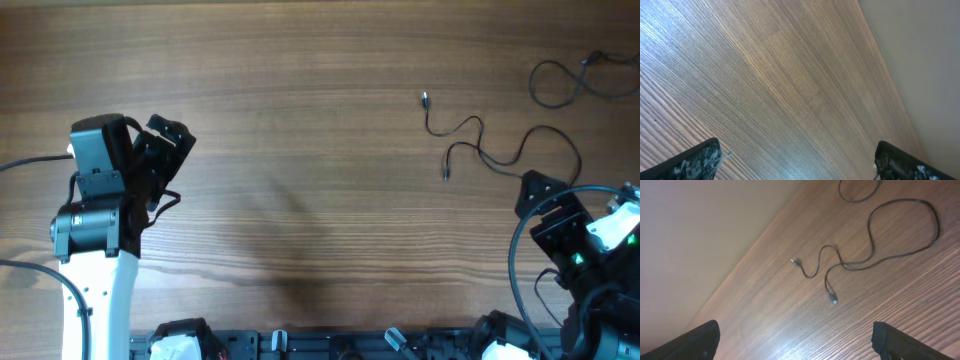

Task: Untangle cables

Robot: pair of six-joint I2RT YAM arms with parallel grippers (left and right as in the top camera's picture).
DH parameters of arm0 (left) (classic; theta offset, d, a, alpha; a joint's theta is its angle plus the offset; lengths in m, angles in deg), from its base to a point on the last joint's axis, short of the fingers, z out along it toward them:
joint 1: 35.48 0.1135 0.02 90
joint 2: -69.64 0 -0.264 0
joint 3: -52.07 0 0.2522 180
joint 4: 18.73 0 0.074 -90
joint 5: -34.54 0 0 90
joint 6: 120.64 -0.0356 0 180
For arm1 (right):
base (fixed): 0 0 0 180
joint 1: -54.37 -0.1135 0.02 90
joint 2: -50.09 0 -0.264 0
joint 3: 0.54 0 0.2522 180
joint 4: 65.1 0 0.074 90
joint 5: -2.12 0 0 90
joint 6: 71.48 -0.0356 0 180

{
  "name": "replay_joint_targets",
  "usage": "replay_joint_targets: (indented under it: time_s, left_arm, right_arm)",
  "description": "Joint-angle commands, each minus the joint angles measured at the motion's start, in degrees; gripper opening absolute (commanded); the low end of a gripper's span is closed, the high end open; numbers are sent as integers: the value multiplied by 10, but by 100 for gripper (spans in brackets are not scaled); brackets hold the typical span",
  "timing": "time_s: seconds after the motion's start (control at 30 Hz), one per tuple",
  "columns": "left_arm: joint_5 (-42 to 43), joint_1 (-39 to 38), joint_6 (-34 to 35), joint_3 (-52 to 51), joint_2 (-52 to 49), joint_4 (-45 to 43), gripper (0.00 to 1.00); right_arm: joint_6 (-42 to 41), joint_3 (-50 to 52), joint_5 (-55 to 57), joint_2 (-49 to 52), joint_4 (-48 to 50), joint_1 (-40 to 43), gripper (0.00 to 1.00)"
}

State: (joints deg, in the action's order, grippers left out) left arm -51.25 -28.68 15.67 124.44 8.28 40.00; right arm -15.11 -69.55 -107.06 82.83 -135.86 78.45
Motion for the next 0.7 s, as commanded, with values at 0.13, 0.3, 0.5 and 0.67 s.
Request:
replay_joint_targets:
  time_s: [0.13,0.3,0.5,0.67]
  left_arm:
    - [3,1,-9,0,5,-1,100]
    - [3,1,-9,0,5,-1,100]
    - [3,1,-9,0,5,-1,100]
    - [3,1,-9,0,5,-1,100]
  right_arm:
    - [52,63,39,-12,130,-135,100]
    - [68,267,-1,-88,477,-198,100]
    - [84,463,73,-278,617,-207,100]
    - [119,515,93,-325,617,-208,100]
